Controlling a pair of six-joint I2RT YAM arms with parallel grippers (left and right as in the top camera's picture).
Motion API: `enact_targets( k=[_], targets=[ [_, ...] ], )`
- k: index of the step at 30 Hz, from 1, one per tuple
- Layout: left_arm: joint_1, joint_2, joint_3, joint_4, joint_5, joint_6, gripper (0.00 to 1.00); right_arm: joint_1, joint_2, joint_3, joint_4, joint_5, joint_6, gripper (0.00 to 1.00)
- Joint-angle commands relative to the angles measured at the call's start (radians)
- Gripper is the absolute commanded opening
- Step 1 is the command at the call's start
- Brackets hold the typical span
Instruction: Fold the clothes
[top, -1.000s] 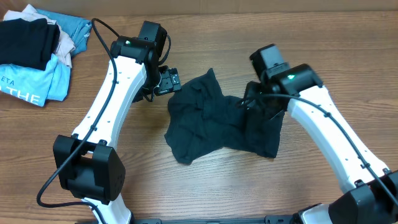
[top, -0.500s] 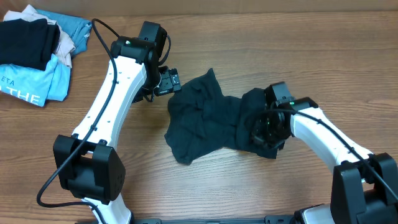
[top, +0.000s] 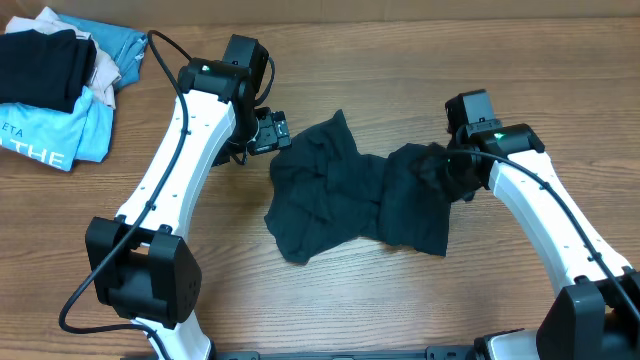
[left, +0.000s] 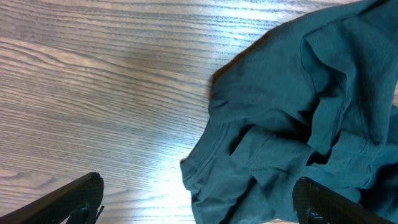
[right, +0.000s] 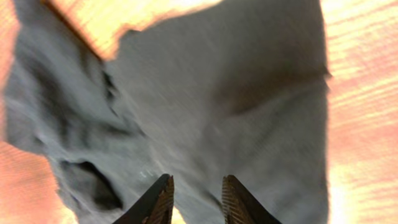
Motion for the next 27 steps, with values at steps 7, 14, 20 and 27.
enact_targets(
  k=[7, 14, 20, 27],
  targets=[
    [-0.007, -0.016, -0.002, 0.001, 0.007, -0.021, 1.0, -0.001, 0.149, -0.026, 0.217, -0.063, -0.01, 0.24],
    [-0.01, -0.015, -0.002, 0.0, 0.003, -0.021, 1.0, -0.002, 0.264, -0.02, 0.351, -0.182, -0.071, 0.07],
    [-0.02, -0.015, -0.002, 0.0, 0.0, -0.021, 1.0, -0.076, 0.171, 0.246, -0.046, -0.18, -0.148, 0.17],
    [-0.023, -0.015, -0.002, -0.013, 0.0, -0.01, 1.0, -0.078, 0.148, 0.136, -0.201, -0.148, -0.283, 0.64]
  ],
)
